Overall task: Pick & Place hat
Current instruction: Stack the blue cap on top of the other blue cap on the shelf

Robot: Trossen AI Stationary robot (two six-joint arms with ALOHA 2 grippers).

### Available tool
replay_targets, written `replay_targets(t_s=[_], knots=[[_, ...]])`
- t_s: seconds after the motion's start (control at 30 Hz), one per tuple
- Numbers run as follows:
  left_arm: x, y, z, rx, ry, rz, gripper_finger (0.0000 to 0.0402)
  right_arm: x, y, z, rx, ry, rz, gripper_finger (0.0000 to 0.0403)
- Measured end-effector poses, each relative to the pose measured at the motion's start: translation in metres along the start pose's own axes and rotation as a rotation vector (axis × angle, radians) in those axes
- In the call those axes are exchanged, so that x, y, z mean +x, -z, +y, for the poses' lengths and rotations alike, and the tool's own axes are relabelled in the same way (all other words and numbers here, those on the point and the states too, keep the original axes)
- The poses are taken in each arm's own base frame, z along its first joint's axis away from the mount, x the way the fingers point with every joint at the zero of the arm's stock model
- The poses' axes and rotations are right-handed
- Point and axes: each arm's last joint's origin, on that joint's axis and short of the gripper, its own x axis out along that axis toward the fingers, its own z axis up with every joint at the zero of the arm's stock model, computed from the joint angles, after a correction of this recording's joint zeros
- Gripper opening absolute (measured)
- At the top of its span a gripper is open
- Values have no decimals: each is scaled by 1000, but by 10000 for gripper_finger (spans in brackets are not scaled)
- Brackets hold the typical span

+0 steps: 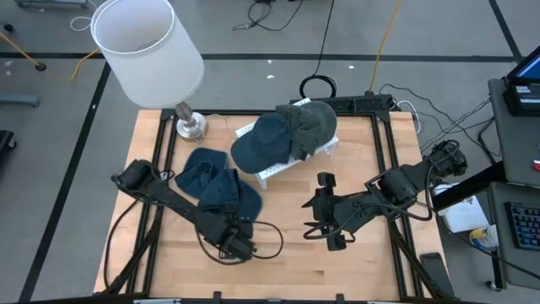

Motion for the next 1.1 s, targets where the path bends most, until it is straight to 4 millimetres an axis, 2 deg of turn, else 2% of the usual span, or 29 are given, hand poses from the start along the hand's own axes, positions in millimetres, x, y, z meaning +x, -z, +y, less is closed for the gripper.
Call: replay_targets(t_s=[0.27,0.8,0.93,1.1], knots=[[26,-8,4,-5,-35,69,209,0,0,1,-1,-4,0,187],[29,-14,16,-12,18,102,206,0,0,1,-1,-4,0,187],[29,-14,15,12,20,101,171,0,0,1,0,-4,-5,187],[29,-14,15,24,29,105,98,0,-2,1,6,-8,-21,187]])
